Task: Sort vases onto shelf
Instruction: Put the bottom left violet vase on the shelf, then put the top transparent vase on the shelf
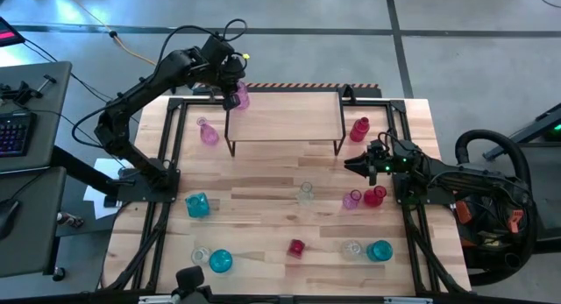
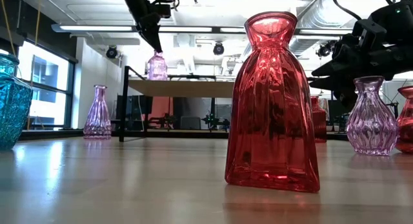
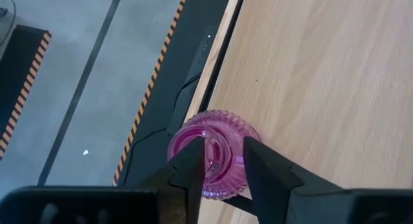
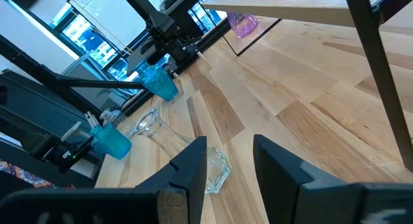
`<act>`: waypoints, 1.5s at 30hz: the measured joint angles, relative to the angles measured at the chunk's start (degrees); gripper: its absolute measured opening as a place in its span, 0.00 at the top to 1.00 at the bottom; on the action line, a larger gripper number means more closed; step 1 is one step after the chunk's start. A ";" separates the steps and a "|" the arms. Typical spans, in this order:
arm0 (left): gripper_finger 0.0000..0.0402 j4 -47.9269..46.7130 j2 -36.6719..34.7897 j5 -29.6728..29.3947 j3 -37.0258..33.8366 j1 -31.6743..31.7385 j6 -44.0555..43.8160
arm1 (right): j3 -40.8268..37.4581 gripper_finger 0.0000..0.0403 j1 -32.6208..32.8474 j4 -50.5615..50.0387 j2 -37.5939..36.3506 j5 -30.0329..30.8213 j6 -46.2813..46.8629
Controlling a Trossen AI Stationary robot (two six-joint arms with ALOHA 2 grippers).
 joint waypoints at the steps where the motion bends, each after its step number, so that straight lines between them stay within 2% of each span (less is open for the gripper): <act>1: 0.75 0.00 0.00 0.00 0.00 0.00 0.00 | 0.01 0.73 0.02 0.00 0.00 0.00 0.00; 19: 0.74 -0.91 0.00 0.64 5.52 -1.02 0.18 | 0.02 0.73 0.02 0.00 -0.01 0.01 0.00; 22: 0.74 -1.33 -0.19 3.56 6.80 -1.48 -2.94 | 0.02 0.73 0.02 -0.01 0.00 0.00 0.00; 28: 0.74 -1.03 -2.17 15.21 6.93 -2.32 -5.83 | 0.02 0.73 0.02 -0.01 -0.01 0.00 0.00; 33: 0.74 -0.88 -3.62 21.37 6.93 -3.90 -7.68 | 0.00 0.73 0.01 -0.01 -0.01 0.00 0.00; 45: 0.74 1.76 -3.72 22.18 6.93 -13.67 -11.46 | 0.01 0.73 0.00 -0.02 -0.01 0.00 0.00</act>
